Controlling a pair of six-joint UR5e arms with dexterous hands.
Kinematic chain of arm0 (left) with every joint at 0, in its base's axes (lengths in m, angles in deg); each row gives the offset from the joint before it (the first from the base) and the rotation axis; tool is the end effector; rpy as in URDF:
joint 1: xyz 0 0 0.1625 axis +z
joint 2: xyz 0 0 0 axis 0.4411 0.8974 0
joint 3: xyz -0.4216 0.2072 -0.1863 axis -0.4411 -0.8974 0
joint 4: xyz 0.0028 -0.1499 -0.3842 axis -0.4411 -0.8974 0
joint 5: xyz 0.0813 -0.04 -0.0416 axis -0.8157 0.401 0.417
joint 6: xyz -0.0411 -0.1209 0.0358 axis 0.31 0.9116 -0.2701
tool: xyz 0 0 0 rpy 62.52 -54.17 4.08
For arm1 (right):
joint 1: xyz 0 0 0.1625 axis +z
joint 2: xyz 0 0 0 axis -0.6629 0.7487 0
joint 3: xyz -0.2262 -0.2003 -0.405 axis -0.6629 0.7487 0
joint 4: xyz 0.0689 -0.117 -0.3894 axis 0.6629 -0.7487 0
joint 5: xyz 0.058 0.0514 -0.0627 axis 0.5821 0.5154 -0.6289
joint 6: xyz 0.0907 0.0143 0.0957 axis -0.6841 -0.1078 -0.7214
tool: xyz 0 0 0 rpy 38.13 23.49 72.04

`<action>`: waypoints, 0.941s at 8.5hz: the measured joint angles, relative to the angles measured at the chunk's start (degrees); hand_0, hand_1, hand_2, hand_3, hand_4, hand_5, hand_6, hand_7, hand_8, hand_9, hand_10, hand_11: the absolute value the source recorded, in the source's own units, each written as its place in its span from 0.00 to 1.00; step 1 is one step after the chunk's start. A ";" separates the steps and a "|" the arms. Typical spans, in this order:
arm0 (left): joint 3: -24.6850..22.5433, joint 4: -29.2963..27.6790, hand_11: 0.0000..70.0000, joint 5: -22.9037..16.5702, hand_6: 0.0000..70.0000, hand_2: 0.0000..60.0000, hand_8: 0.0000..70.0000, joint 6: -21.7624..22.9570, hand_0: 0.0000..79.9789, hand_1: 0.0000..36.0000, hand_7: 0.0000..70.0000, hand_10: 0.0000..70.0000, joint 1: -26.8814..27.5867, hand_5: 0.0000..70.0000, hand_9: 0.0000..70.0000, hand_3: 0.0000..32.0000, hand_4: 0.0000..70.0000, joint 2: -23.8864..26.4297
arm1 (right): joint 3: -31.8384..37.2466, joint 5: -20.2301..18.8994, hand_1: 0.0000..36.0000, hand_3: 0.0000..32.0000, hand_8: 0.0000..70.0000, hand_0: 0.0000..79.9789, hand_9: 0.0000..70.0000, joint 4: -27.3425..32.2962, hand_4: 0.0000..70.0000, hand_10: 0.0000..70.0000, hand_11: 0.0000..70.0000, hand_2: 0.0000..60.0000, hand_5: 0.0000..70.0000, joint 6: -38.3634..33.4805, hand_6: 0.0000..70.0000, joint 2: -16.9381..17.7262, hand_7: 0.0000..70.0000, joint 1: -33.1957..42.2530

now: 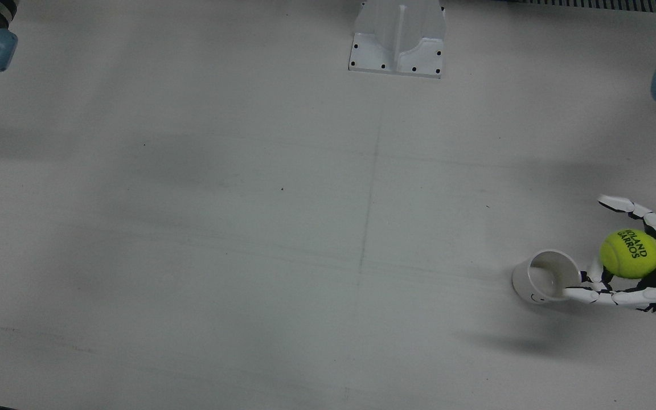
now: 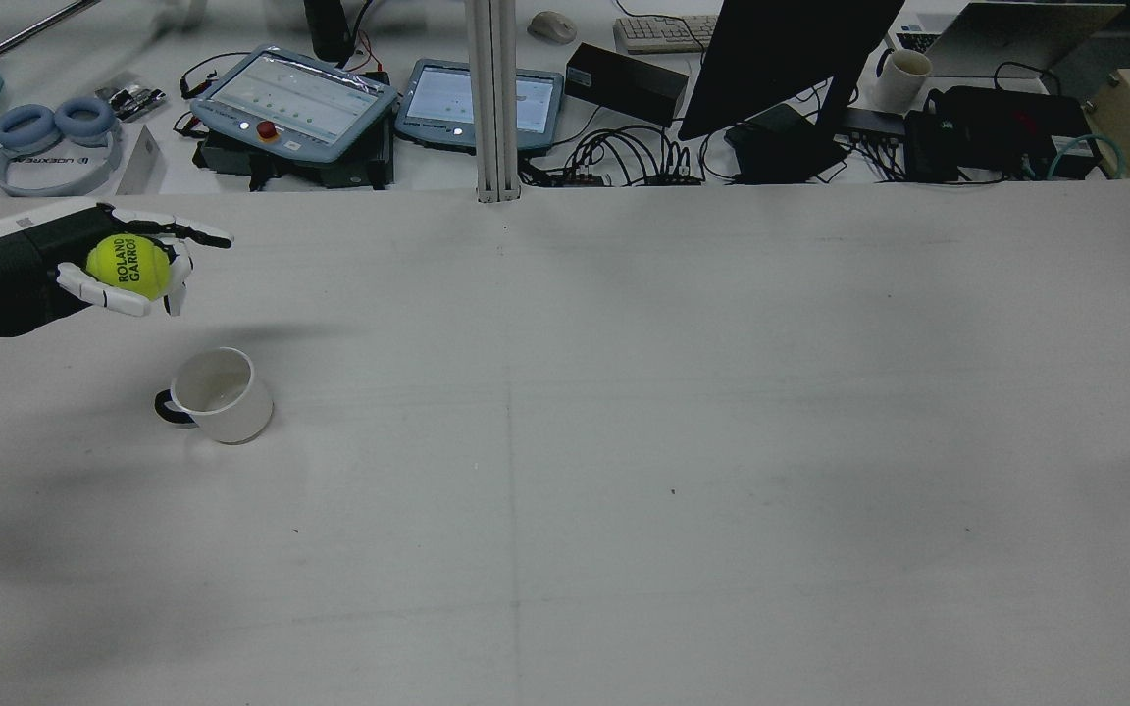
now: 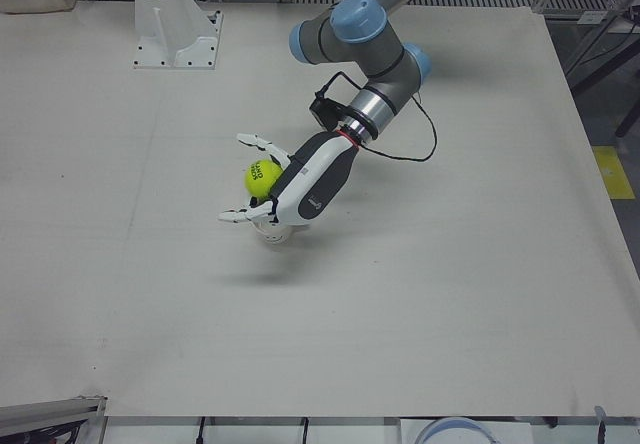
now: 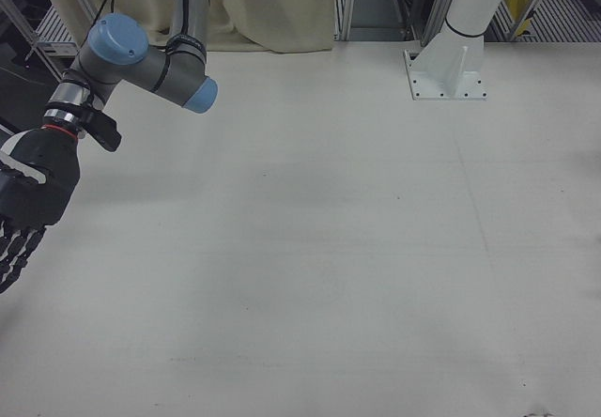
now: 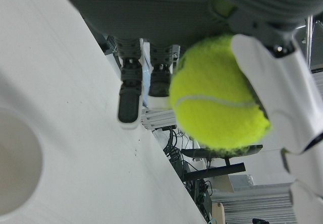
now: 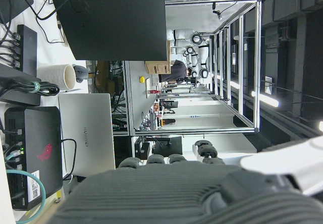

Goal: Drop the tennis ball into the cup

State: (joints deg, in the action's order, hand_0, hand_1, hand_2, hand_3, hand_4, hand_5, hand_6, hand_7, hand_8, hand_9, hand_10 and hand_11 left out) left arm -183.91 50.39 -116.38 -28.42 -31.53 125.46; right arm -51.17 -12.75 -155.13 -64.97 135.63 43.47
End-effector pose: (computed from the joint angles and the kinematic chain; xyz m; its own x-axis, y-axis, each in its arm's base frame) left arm 0.2320 -0.5775 0.5286 -0.7465 -0.5391 -0.3900 0.1580 0.4257 -0.8910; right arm 0.1038 -0.5833 0.7696 -0.9945 -0.0831 -0.0643 0.0756 -0.1414 -0.9871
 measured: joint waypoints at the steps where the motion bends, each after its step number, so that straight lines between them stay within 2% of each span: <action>1: 0.19 -0.17 0.19 0.02 0.42 0.22 0.28 -0.28 0.48 0.16 0.76 0.13 0.42 0.08 0.46 0.00 0.41 0.01 | 0.02 0.00 0.00 0.00 0.00 0.00 0.00 0.00 0.00 0.00 0.00 0.00 0.00 0.00 0.00 0.00 0.00 0.00; 2: 0.26 -0.26 0.00 0.03 0.10 0.20 0.01 -0.39 0.51 0.29 0.37 0.00 0.69 0.01 0.06 0.00 0.27 0.07 | 0.04 0.00 0.00 0.00 0.00 0.00 0.00 0.00 0.00 0.00 0.00 0.00 0.00 0.00 0.00 0.00 0.00 0.00; 3: 0.22 -0.41 0.00 0.04 0.01 0.25 0.00 -0.39 0.50 0.35 0.26 0.00 0.78 0.00 0.03 0.00 0.17 0.04 | 0.05 0.00 0.00 0.00 0.00 0.00 0.00 -0.02 0.00 0.00 0.00 0.00 0.00 0.00 0.00 0.00 0.00 0.00; 4: 0.11 -0.54 0.00 0.04 0.00 0.27 0.00 -0.35 0.50 0.37 0.23 0.00 0.81 0.00 0.03 0.00 0.11 0.01 | 0.05 0.00 0.00 0.00 0.00 0.00 0.00 -0.03 0.00 0.00 0.00 0.00 0.00 0.00 0.00 0.00 0.00 0.00; 5: -0.04 -0.61 0.00 0.04 0.00 0.25 0.00 -0.28 0.53 0.40 0.22 0.00 0.82 0.00 0.02 0.00 0.10 0.00 | 0.05 0.00 0.00 0.00 0.00 0.00 0.00 -0.04 0.00 0.00 0.00 0.00 0.00 0.00 0.00 0.00 0.00 0.00; 6: -0.15 -0.64 0.00 0.04 0.06 0.26 0.01 -0.23 0.54 0.41 0.20 0.00 0.81 0.01 0.02 0.00 0.08 -0.06 | 0.03 0.00 0.00 0.00 0.00 0.00 0.00 -0.04 0.00 0.00 0.00 0.00 0.00 0.00 0.00 0.00 0.00 0.00; 7: -0.16 -0.69 0.00 0.01 0.01 0.25 0.00 -0.17 0.54 0.42 0.21 0.00 0.79 0.00 0.02 0.00 0.08 -0.09 | 0.00 0.00 0.00 0.00 0.00 0.00 0.00 -0.02 0.00 0.00 0.00 0.00 0.00 0.00 0.00 0.00 0.00 0.00; 8: -0.16 -0.75 0.00 -0.02 0.00 0.25 0.00 -0.10 0.54 0.43 0.22 0.00 0.77 0.00 0.02 0.00 0.08 -0.10 | -0.02 0.00 0.00 0.00 0.00 0.00 0.00 -0.01 0.00 0.00 0.00 0.00 0.00 0.00 0.00 0.00 0.00 0.00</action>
State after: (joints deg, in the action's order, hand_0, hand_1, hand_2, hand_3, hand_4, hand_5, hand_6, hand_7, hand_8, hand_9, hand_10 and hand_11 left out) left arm -184.07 49.63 -116.40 -28.52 -30.76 125.36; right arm -51.19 -12.75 -155.14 -64.97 135.63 43.47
